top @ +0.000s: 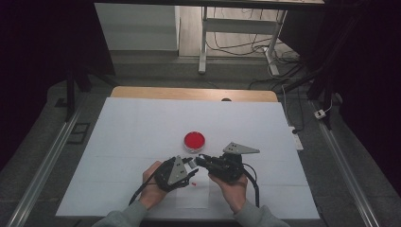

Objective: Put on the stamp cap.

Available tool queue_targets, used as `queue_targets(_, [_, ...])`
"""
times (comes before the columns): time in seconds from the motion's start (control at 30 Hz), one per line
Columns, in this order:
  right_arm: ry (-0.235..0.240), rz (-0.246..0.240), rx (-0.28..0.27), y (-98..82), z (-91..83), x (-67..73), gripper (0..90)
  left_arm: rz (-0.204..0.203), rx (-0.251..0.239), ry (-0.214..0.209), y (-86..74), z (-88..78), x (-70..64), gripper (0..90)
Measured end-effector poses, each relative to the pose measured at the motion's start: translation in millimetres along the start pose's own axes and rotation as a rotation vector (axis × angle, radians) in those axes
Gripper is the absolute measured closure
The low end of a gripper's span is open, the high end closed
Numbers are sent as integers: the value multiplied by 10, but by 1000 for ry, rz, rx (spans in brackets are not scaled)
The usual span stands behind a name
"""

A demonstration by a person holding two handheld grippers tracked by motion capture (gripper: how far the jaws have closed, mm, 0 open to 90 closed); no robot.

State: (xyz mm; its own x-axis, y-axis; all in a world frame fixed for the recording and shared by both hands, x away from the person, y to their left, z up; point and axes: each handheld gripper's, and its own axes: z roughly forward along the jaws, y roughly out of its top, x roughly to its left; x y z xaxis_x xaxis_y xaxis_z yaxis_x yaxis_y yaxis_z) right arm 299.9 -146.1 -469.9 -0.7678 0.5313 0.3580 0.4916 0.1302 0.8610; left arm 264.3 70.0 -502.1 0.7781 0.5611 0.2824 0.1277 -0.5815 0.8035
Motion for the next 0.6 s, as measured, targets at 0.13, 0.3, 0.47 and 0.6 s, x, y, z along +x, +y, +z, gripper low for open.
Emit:
queue_targets(0.13, [-3, -1, -2, 1, -1, -3, 756, -8, 4, -4, -9, -1, 16, 509])
queue_targets(0.3, [-5, -1, -5, 11, -18, -20, 756, -27, 16, -13, -50, -27, 54, 455])
queue_targets(0.47, [-12, 0, -8, 21, -36, -51, 756, -57, 28, -28, -101, -78, 109, 432])
queue_targets(0.6, [-19, -1, -12, 30, -57, -74, 756, -74, 36, -34, -148, -139, 148, 418])
